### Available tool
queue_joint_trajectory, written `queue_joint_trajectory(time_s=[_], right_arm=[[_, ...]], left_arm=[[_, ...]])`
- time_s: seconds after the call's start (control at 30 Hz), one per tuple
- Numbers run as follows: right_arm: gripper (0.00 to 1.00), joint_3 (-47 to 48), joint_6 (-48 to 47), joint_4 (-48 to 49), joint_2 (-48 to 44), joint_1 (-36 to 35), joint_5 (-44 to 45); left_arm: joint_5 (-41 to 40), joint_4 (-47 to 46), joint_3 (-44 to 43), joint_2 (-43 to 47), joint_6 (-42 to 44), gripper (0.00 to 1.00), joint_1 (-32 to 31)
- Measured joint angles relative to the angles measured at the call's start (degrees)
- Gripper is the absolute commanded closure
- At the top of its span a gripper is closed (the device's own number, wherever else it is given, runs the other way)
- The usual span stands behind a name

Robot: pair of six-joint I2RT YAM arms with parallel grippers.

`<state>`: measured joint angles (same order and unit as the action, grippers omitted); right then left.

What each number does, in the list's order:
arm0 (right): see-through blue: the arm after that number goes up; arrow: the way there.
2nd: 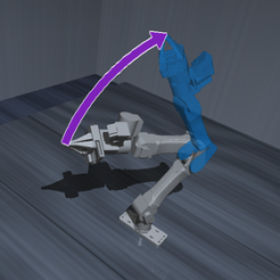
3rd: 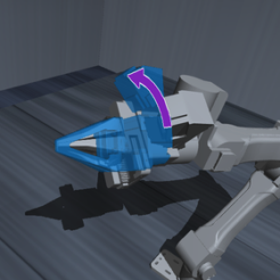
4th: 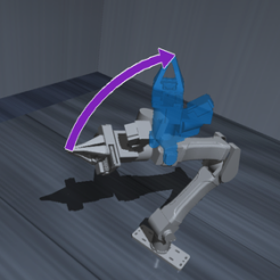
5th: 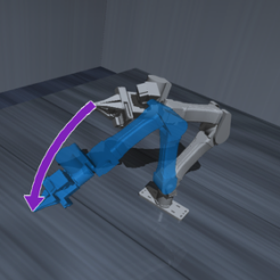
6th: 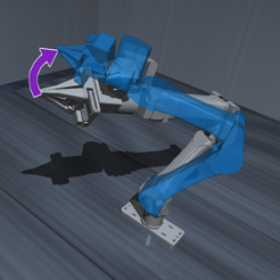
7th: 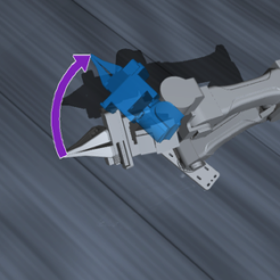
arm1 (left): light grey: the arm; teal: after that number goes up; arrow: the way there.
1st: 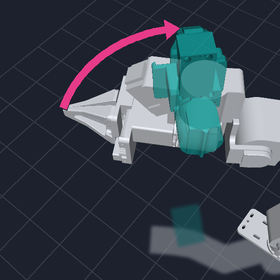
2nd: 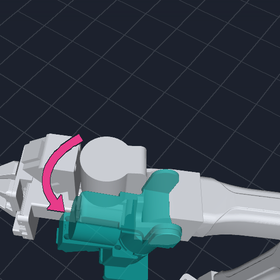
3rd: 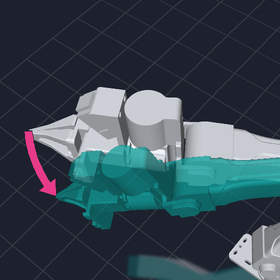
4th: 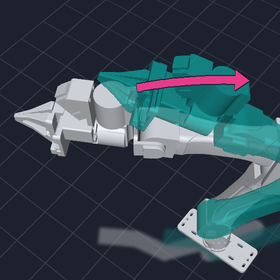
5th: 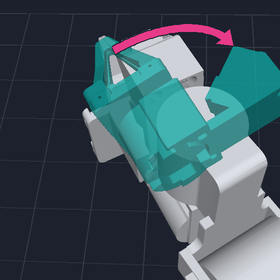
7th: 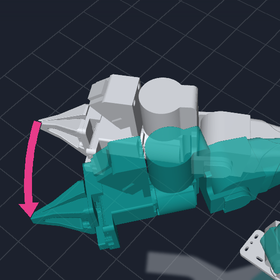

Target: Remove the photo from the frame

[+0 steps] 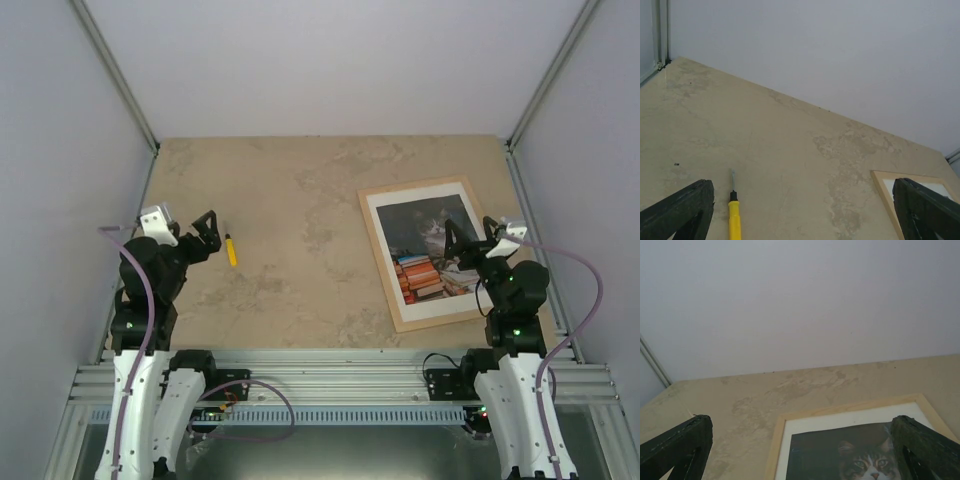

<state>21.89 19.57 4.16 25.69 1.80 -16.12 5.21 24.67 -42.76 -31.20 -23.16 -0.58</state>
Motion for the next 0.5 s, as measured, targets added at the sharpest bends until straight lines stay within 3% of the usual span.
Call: queue_joint_trajectory(time_s=[0.5], right_arm=[[0.02,0.85,-0.07,-0.02,1.53,0.0,-2.03]], left_arm=[[2.71,0.28,0.0,-2.1,-0.11,0.01,0.0]])
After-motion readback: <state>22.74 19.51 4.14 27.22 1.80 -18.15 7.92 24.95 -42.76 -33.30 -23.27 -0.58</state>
